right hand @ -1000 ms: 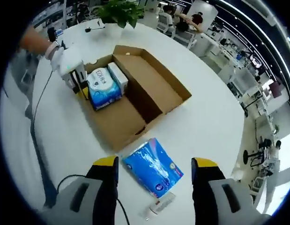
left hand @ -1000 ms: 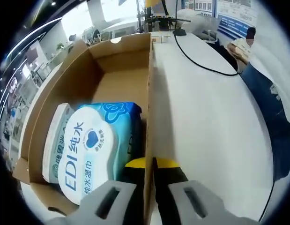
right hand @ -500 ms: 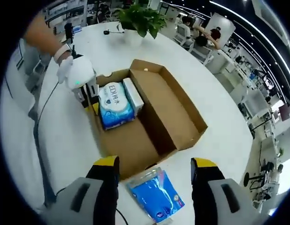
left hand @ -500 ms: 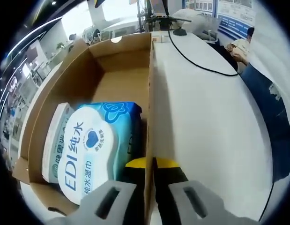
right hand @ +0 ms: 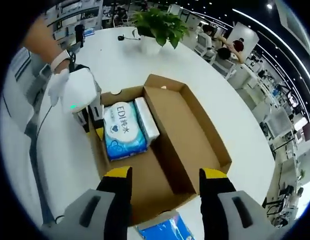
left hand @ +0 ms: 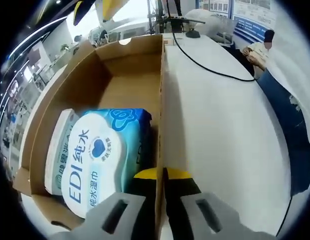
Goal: Operate the shoe box by opening the lid, removing the specified soft item, and placing it in the target area until the item is outside and the box remains undamaged.
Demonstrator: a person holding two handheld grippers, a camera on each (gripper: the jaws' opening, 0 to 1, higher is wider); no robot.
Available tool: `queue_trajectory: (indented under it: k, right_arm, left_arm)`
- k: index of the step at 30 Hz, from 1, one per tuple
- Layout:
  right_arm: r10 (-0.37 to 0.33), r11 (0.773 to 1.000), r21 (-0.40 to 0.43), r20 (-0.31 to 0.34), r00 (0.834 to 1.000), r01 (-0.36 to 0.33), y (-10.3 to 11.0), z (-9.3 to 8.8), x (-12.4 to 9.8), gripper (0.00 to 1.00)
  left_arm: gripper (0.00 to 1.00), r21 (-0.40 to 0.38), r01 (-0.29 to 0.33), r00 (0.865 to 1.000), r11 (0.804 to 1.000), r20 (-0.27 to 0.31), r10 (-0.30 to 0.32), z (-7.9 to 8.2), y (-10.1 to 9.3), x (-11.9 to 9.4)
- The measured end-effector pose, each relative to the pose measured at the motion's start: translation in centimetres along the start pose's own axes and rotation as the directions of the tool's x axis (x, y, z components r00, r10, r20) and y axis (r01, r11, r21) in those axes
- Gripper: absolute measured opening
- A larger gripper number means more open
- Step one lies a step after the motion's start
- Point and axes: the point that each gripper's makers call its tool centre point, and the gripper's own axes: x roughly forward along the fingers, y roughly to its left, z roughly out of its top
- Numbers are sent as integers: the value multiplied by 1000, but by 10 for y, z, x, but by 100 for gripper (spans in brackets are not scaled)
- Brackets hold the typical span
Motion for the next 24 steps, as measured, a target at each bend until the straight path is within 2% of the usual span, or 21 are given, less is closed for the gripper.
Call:
queue_trajectory:
  k: [8,11,24]
  right_arm:
    - [16,1000,16,43,999,-17,7,25,25,52]
    - [22,1000,-4,57,998,-22,10,31,33,48]
    - [65,997,-35,72,995,-62,33,39,75,39]
  left_arm:
    - [1,5,1,1000,1000,2,-1,0,0,0]
    - [1,7,-1,1000,1000,3,1,1,0,0]
    - [1,11,-3,1000,1000,6,3,1,0,1]
